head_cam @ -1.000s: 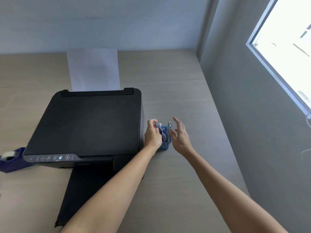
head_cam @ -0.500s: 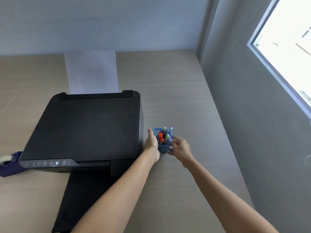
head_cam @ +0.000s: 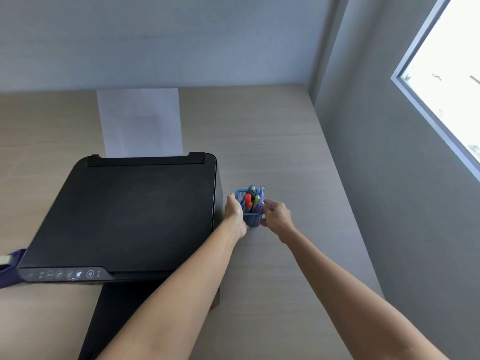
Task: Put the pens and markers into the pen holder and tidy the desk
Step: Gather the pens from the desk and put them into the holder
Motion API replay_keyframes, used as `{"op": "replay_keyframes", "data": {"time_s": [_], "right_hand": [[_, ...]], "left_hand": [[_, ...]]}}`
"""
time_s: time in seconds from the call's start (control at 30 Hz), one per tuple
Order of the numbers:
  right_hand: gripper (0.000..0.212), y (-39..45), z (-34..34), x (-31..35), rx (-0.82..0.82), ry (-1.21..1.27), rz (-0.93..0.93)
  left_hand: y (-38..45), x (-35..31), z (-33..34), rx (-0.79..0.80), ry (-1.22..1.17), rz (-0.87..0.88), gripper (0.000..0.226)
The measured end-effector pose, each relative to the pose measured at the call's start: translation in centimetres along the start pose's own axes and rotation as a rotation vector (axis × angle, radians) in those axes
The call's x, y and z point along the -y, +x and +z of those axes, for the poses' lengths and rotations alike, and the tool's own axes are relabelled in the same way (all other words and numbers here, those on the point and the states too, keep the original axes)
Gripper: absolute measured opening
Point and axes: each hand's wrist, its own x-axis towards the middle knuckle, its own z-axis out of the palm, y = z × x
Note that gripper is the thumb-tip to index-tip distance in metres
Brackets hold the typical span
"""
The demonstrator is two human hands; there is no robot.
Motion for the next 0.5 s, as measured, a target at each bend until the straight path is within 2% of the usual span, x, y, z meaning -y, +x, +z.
{"op": "replay_keyframes", "data": {"time_s": [0.17,0.3,0.4,0.5], "right_hand": [[0.037,-2.0,-1.1,2.1,-0.067,-0.024,0.000],[0.038,-4.1,-2.1,5.5,-0.274,-0.046,-0.148],[0.035,-6.8,-1.7,9.8,-0.287,-0.028,-0.272],[0.033,-8.9,0.0,13.8,-0.264,-0.046,-0.346]], "left_hand": [[-1.2,-1.2,-0.5,-0.072,0.101,0.030,0.051],[-5.7,-3.3,0.1,0.047,0.209,0.136,0.036],[-9.7,-5.4,-1.9,0.142,0.265,0.231,0.056],[-13.1,-7.6,-5.9,0.181,0.217,0.332,0.052]]}}
